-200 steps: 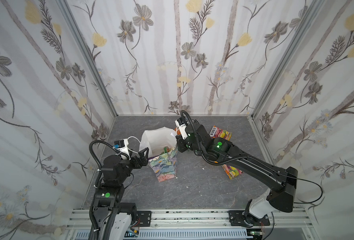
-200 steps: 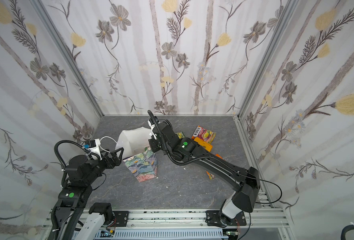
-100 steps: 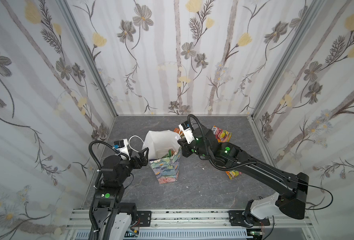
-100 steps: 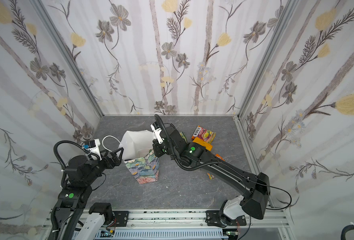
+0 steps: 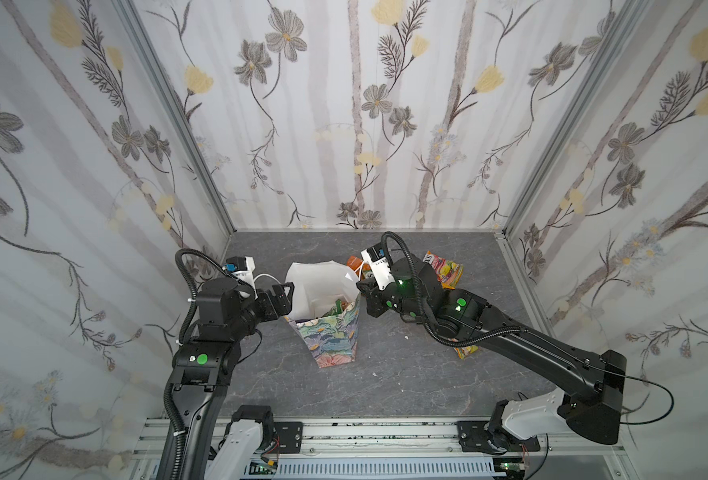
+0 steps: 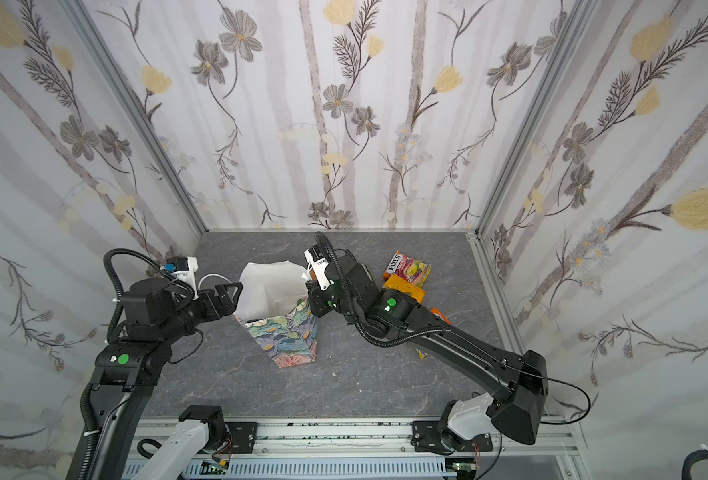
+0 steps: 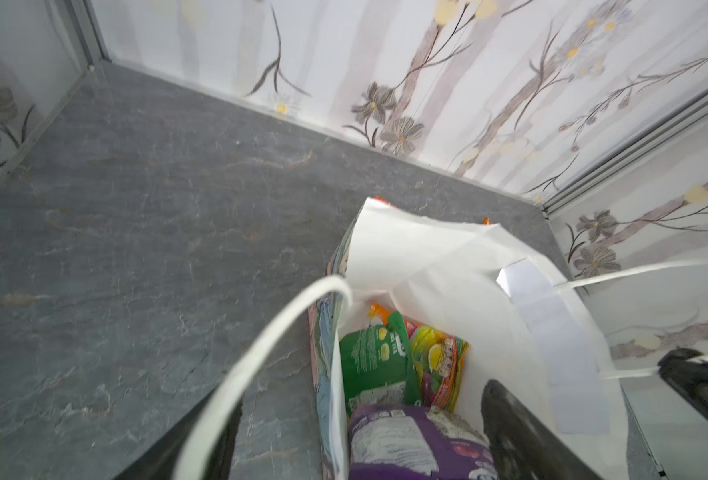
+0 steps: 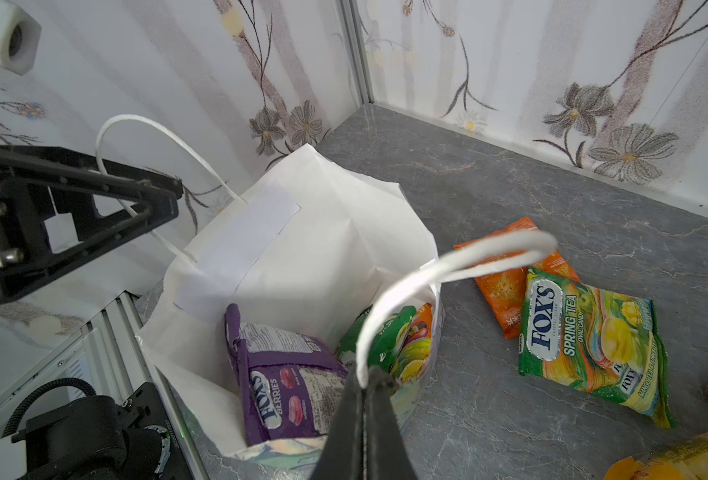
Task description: Place the snacks into the paper bag
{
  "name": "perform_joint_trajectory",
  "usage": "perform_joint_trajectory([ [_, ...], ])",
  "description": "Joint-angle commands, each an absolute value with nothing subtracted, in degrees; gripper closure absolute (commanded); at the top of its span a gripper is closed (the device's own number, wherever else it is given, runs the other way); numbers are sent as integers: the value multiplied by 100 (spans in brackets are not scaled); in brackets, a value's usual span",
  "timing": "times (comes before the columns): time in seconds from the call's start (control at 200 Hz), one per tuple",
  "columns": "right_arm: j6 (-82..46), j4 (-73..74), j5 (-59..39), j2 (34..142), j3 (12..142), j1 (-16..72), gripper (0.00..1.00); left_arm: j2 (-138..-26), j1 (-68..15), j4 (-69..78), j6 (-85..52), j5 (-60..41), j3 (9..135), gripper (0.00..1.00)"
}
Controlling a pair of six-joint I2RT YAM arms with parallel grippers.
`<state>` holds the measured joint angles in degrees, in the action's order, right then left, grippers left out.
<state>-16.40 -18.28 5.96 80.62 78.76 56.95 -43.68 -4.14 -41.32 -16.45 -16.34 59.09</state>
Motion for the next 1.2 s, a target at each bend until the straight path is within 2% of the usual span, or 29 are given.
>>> perform_joint_trajectory([
  [0.0, -1602, -1543, 721, 8026, 7845, 5713, 100, -4412, -419, -4918, -1549, -1644, 6029, 11],
  [0.105, -1574, -1499, 737, 8000, 7775, 5722, 100, -4420, -416, -5037, -1599, -1831, 5941, 14],
  [0.255, -1540, -1396, 747, 7942, 7653, 5722, 100, -4507, -452, -4767, -1712, -2467, 5607, 28],
  [0.46, -1584, -1293, 703, 7764, 7458, 5730, 100, -4700, -553, -4499, -1758, -2337, 5511, 41],
  [0.729, -1578, -1187, 626, 7711, 7380, 5882, 100, -5037, -676, -4212, -1776, -2152, 5410, 76],
  [0.824, -1538, -1185, 661, 7751, 7404, 5965, 100, -5053, -694, -4171, -1741, -2060, 5421, 84],
  [0.919, -1499, -1111, 668, 7810, 7402, 5977, 100, -5070, -703, -4119, -1706, -1980, 5514, 100],
  [1.194, -1121, -1402, 967, 8208, 8086, 5964, 100, -5323, -703, -3860, -1645, -2075, 5976, 100],
])
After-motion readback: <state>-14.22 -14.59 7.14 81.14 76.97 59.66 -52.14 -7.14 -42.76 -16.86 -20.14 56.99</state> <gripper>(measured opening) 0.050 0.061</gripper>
